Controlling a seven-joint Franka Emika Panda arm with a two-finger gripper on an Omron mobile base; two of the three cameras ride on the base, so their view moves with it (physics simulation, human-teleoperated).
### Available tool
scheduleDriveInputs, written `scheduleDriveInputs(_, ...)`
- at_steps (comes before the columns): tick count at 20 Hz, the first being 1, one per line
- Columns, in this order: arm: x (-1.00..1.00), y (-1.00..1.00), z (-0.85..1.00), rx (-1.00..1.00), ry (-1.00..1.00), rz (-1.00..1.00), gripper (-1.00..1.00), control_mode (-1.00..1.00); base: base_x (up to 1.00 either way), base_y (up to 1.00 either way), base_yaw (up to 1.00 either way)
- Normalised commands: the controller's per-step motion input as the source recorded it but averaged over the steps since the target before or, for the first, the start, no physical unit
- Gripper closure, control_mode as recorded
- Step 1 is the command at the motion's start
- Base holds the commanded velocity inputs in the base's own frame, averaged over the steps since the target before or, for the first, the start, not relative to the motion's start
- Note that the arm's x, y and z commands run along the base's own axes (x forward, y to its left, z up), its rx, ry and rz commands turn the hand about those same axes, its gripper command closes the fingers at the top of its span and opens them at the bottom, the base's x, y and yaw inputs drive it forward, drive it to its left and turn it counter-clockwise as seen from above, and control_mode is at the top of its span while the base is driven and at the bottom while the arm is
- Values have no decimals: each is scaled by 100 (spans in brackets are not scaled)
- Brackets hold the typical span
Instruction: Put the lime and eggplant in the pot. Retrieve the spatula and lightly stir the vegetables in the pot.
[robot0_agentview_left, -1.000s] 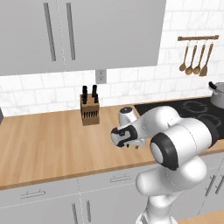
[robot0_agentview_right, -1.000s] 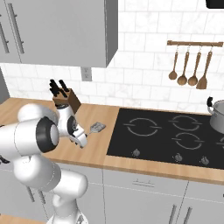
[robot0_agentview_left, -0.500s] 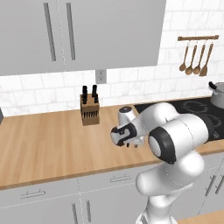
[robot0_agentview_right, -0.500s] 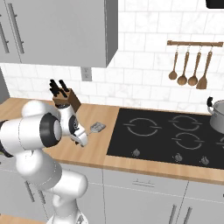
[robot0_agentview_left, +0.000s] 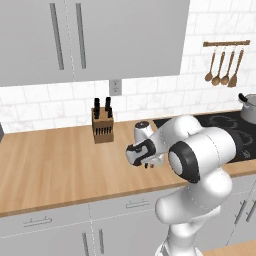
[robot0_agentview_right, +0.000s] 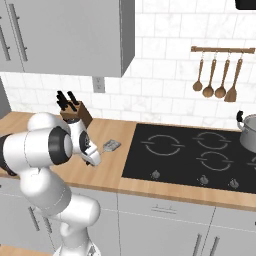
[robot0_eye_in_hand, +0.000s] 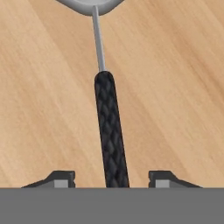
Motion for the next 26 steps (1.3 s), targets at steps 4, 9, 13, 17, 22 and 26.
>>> scheduleDriveInputs(4, 0, 0, 0, 0, 1, 0, 100, -100, 0, 0, 0)
scheduleDriveInputs(9, -1, 0, 0, 0, 0, 0, 100, -100, 0, 0, 0)
scheduleDriveInputs(13, -25, 0, 9, 0, -9, 8, 100, -100, 0, 0, 0)
scheduleDriveInputs(17, -53, -4, 52, 0, -22, 13, 100, -100, 0, 0, 0)
scheduleDriveInputs(22, -74, -29, 93, 0, -14, 21, 100, -100, 0, 0, 0)
scheduleDriveInputs(26, -59, -29, 100, 0, 0, 29, 100, -100, 0, 0, 0)
